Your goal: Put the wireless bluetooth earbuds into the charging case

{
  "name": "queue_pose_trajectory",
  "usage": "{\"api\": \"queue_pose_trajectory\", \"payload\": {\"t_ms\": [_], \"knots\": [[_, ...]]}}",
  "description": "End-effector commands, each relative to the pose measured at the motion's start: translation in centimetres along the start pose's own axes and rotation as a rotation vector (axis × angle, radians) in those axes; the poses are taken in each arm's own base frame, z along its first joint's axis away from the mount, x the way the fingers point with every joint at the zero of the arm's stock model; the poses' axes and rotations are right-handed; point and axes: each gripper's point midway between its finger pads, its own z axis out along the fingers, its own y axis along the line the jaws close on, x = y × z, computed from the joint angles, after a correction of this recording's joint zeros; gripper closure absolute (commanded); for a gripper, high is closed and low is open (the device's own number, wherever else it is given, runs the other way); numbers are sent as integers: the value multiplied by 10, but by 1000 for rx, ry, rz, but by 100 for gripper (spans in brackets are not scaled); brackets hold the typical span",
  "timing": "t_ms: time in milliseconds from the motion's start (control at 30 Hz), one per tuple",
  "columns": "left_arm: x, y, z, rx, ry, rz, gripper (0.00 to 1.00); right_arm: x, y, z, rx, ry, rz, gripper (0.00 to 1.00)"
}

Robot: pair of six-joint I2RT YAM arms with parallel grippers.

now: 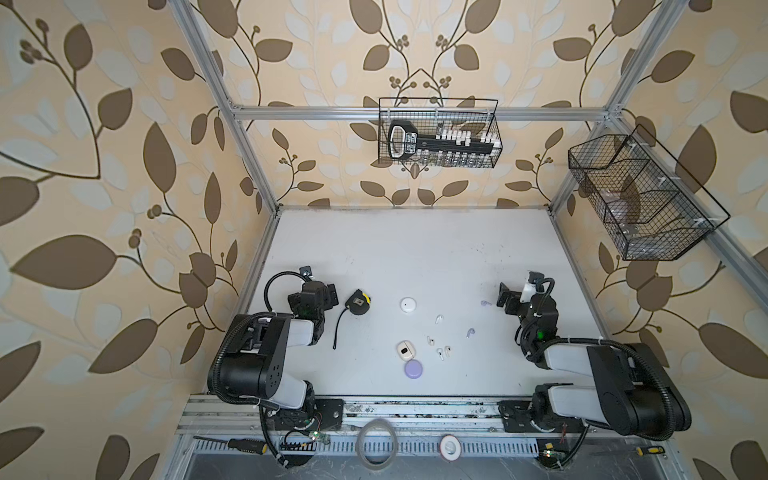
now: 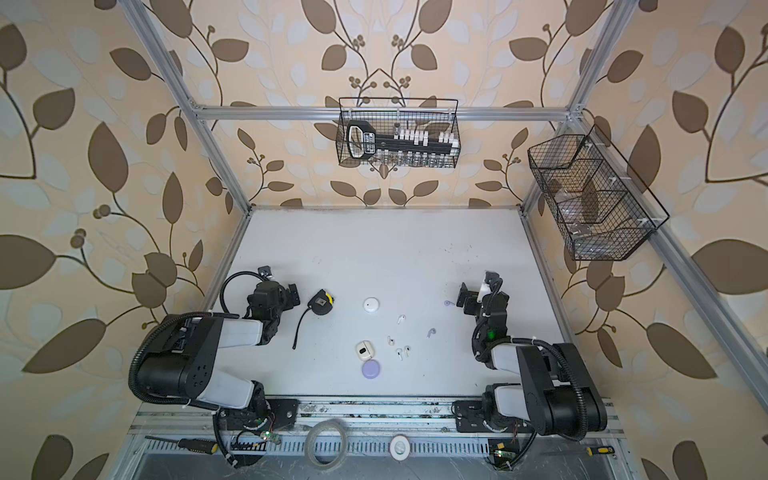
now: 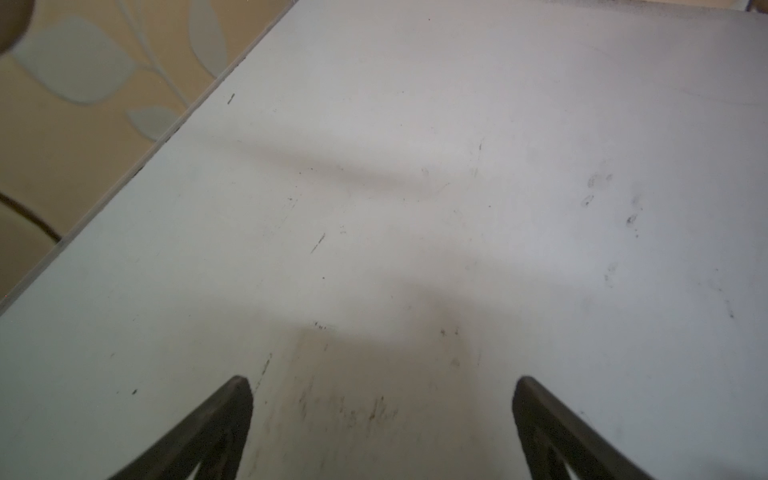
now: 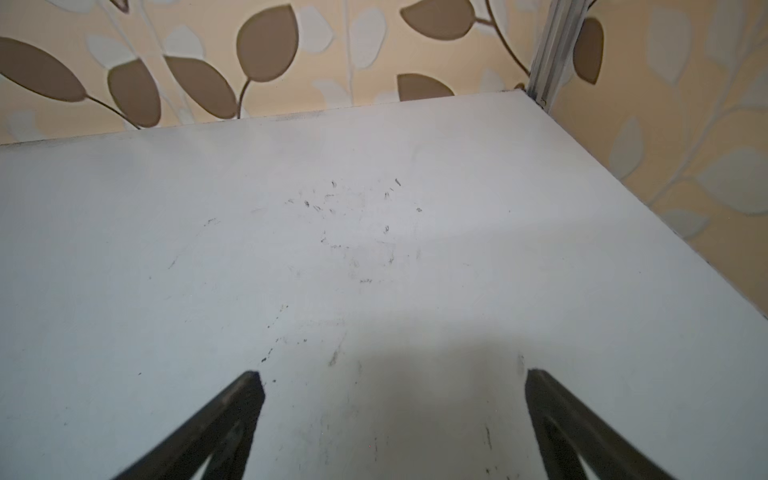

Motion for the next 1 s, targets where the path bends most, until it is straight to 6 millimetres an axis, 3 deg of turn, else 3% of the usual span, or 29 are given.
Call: {"api": "queue_pose_trajectory", "payload": {"t_ms": [0,967], "knots": [[-43,6,3,-43,-140,-14,1,-31,10,5,-52,-100,-81,0],[-43,6,3,-43,-140,-14,1,-34,15,5,-73,-97,-92,0]]}}
